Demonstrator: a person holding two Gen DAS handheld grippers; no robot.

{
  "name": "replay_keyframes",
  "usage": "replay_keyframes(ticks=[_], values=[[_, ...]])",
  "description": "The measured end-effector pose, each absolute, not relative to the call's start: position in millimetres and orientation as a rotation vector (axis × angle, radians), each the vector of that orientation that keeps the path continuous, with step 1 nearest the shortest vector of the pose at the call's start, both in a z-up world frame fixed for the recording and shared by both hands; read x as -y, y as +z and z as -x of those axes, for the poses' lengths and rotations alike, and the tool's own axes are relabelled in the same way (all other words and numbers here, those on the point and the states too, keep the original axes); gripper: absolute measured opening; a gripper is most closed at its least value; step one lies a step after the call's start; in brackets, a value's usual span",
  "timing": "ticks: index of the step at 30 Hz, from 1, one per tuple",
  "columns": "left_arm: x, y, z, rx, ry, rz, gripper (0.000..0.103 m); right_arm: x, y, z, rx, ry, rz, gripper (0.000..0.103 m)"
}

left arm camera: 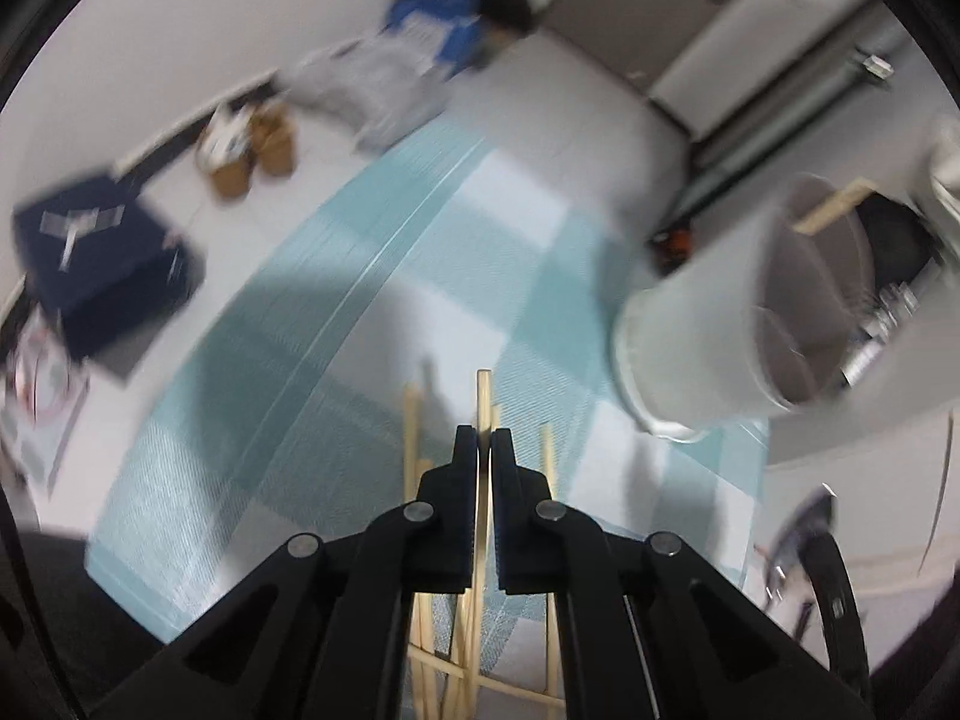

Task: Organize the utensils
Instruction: 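Lift the chopstick and spoon with both tools toward the white holder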

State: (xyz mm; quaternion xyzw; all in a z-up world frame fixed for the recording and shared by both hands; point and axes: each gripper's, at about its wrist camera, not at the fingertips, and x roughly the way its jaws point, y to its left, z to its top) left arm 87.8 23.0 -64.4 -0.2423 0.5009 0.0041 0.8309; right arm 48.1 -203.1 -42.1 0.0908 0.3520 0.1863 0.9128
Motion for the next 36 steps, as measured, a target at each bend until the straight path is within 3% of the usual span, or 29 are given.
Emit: replay_keyframes(ticks=[14,36], values=[[2.0,-14.7,-45.8,-0.813,-0.213,0.252,0.001,206.8,-35.2,-31.5,-0.604,0.357,-0.263,0.001],[8.9,14.9,-48.9,-0.793,-0.321,0.247,0.001,202.4,-1.3,-33.2,-0.541,0.342,-0.253,0.001]])
